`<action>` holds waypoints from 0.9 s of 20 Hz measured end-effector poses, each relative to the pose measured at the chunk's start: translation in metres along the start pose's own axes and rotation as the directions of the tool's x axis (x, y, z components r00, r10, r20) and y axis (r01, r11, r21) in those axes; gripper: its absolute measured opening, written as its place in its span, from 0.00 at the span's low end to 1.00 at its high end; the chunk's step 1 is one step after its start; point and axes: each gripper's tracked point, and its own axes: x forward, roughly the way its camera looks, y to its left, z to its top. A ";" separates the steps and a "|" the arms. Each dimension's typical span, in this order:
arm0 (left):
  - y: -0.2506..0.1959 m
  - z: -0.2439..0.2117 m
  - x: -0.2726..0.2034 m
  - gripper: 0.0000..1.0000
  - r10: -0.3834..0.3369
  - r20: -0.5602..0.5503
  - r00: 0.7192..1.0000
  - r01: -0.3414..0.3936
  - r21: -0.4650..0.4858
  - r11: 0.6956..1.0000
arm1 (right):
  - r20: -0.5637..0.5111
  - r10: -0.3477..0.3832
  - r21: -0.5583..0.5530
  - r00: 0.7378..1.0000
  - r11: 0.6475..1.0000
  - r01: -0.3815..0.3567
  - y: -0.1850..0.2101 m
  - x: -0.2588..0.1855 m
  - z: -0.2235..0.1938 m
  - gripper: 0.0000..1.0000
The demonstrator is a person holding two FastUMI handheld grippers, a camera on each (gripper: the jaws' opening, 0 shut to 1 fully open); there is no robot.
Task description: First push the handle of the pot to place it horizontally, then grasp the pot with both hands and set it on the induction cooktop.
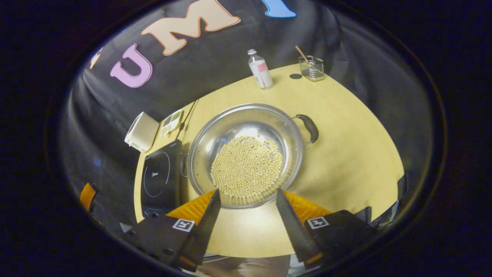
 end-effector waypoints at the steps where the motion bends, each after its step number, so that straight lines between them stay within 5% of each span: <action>1: -0.005 -0.002 0.011 0.96 -0.007 -0.025 1.000 0.006 -0.004 1.000 | -0.008 0.002 -0.004 1.000 1.000 -0.002 -0.010 -0.001 0.007 0.86; 8: -0.037 -0.021 0.086 0.96 -0.047 -0.205 0.978 0.039 -0.044 0.998 | -0.100 -0.014 -0.012 0.995 1.000 0.013 -0.076 0.020 0.053 1.00; 13: -0.053 -0.056 0.144 0.96 -0.056 -0.356 0.933 0.026 -0.089 0.996 | -0.167 0.043 0.024 0.985 0.999 -0.040 -0.095 0.057 0.078 0.94; 14: -0.054 -0.064 0.156 0.96 -0.049 -0.381 0.923 0.014 -0.094 0.995 | -0.182 0.050 0.031 0.982 0.999 -0.045 -0.098 0.066 0.080 1.00; 15: -0.055 -0.071 0.167 0.97 -0.043 -0.403 0.914 0.003 -0.099 0.995 | -0.196 0.059 0.038 0.979 0.998 -0.052 -0.099 0.075 0.082 0.94; 18: -0.054 -0.094 0.191 0.97 -0.027 -0.473 0.880 -0.033 -0.118 0.992 | -0.258 0.094 0.071 0.962 0.994 -0.079 -0.097 0.097 0.081 1.00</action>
